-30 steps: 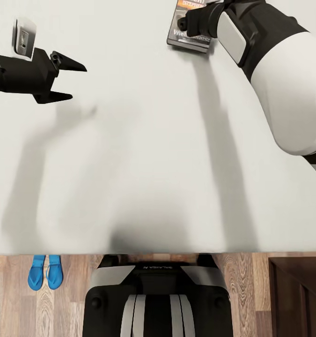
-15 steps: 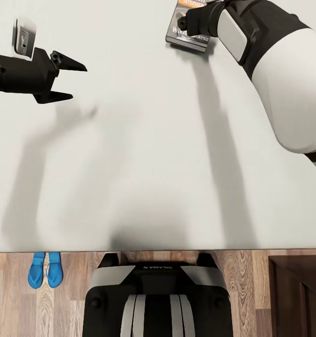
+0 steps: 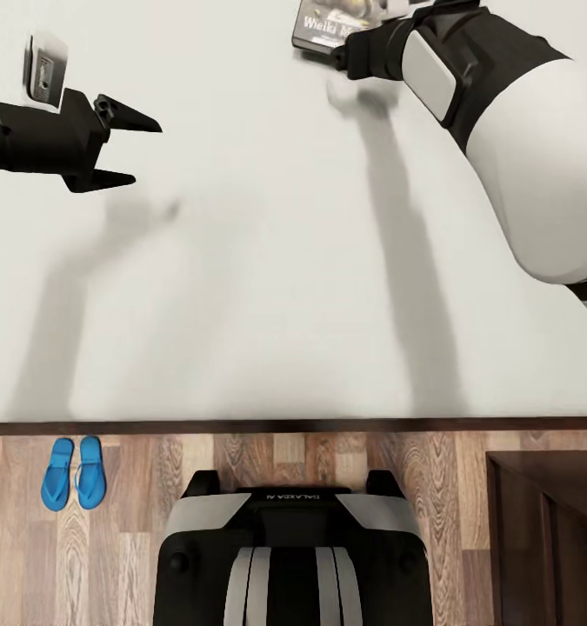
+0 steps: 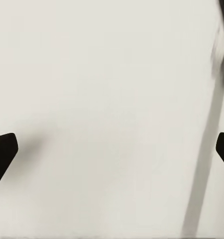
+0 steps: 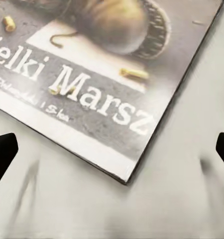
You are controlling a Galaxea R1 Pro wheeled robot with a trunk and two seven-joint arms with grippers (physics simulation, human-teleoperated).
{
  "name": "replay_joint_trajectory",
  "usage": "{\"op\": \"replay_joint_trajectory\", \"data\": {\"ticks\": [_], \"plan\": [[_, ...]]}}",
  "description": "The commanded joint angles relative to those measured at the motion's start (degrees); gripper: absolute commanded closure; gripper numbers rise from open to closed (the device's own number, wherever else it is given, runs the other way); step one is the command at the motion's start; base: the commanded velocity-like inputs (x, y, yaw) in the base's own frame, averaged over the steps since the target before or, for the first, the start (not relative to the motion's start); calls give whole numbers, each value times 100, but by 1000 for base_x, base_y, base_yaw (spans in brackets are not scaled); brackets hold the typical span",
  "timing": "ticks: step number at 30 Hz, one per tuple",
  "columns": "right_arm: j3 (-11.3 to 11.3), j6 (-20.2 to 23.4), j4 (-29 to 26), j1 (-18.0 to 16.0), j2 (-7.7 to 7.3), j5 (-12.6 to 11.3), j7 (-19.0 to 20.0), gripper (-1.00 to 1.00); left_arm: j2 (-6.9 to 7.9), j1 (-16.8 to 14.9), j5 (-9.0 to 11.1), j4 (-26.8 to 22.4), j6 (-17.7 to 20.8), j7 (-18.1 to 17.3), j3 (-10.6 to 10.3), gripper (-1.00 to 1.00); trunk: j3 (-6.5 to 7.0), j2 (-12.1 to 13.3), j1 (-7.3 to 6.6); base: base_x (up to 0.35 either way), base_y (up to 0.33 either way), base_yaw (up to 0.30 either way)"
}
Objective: In the bedroom, move the book from the bed onto either nightstand, and place the two sandals side by side next to the bed.
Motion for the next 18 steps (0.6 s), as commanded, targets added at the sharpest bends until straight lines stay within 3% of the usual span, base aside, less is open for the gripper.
{"op": "replay_joint_trajectory", "data": {"ticks": [1,6,11,12,18], "plan": [[43,32,-10,-1,-4,3,12,-100,2,-6,50,-2,10,57,-2,-100,-2,-2,-1,-97,-47,0],[37,36,-35,-37,-17,1,16,-100,2,-6,50,-2,4,57,1,-100,-2,-2,-1,-44,-21,0],[35,52,-57,-482,-51,-35,304,-100,2,-6,50,-2,2,57,2,-100,-2,-2,-1,-12,-6,0],[32,131,-60,-716,-125,-53,481,-100,2,-6,50,-2,-2,57,0,-100,-2,-2,-1,-3,-2,0],[19,359,-162,-914,-219,-58,626,-100,-3,-6,47,-2,-22,57,-5,-100,-2,-2,-1,-2,-1,0]]}}
